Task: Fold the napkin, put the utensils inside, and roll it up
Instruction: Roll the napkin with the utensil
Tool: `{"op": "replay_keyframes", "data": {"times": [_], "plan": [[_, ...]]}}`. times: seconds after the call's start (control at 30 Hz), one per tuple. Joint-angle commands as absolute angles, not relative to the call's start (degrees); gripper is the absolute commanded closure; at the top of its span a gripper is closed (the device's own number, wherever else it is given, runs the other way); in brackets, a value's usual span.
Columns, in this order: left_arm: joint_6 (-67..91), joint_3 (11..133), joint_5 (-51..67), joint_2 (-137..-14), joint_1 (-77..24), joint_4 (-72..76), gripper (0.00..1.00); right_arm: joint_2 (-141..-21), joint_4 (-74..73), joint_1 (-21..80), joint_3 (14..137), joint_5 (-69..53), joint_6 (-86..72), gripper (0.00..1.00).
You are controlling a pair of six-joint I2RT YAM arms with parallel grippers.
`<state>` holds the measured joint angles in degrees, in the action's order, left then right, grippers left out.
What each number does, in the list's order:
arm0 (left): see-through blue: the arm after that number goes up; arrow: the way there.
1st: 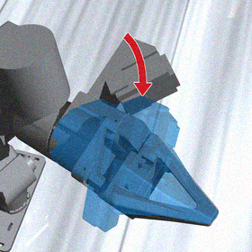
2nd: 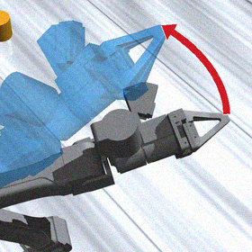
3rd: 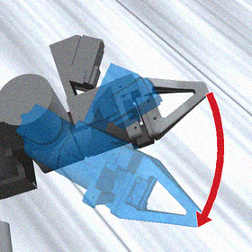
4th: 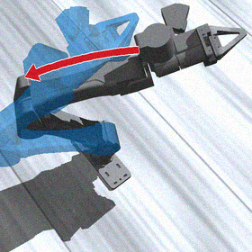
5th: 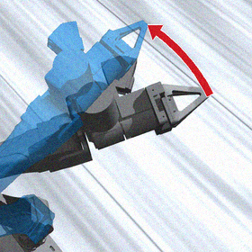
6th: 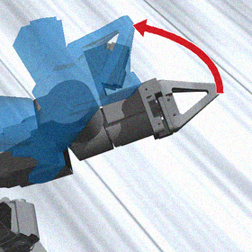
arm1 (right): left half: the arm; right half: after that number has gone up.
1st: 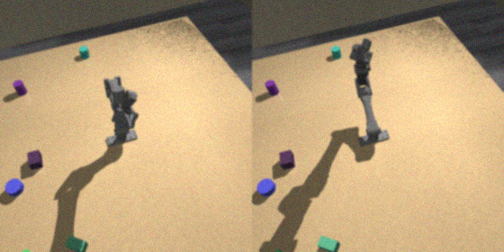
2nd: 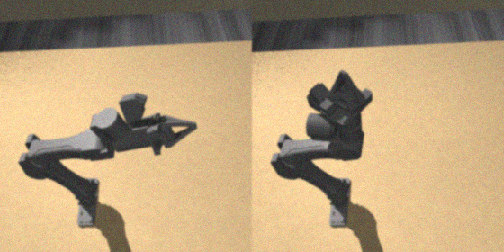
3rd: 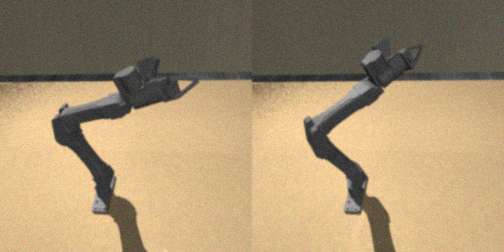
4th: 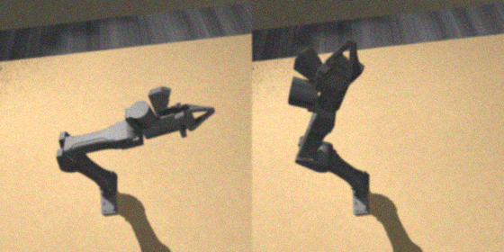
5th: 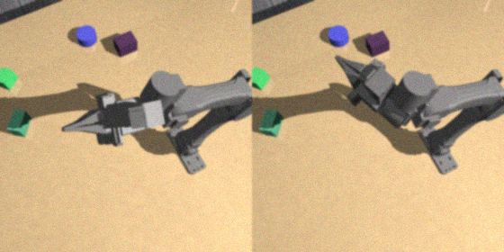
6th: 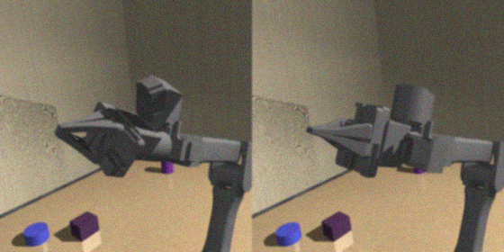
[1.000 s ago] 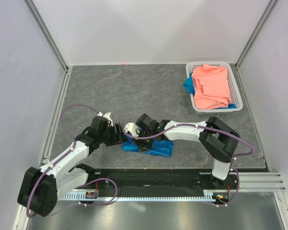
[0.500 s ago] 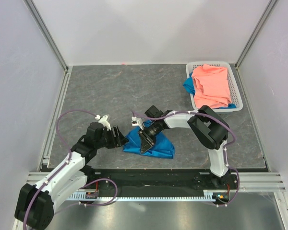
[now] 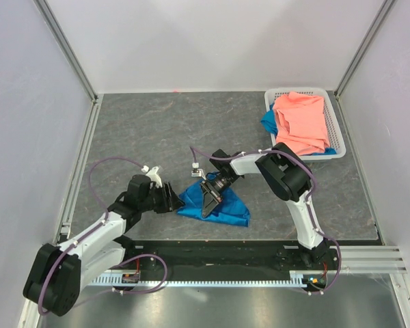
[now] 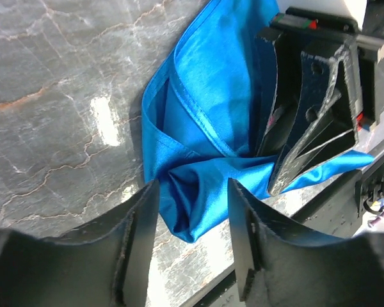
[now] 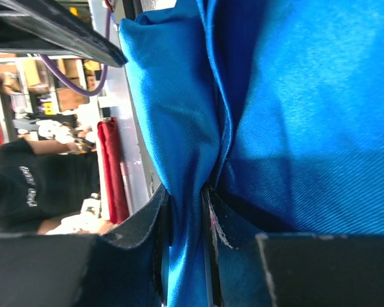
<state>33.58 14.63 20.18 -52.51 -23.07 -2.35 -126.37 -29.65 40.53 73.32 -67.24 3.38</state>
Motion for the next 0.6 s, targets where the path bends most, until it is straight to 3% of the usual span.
{"op": "replay_keyframes", "data": {"times": [0.0,0.23,0.33,0.43,0.57], "plan": [[32.43,14.24,23.2,-55.1,-23.2,3.51,0.52,-130.51,-32.08,40.34,74.44,-60.73,6.68,0.89],[32.61,13.1,24.61,-59.23,-23.29,8.44,0.67,-131.31,-32.96,40.34,75.32,-60.12,7.12,0.89],[32.7,14.06,25.05,-61.43,-23.2,8.18,0.83,-130.87,-33.13,40.25,75.41,-59.07,6.77,0.87],[32.61,15.46,25.31,-63.8,-23.29,6.86,0.96,-129.47,-33.05,40.25,75.59,-56.79,5.89,0.8],[32.61,17.66,25.4,-67.49,-23.2,3.88,0.98,-125.87,-32.96,40.34,75.59,-52.3,4.92,0.61]]}}
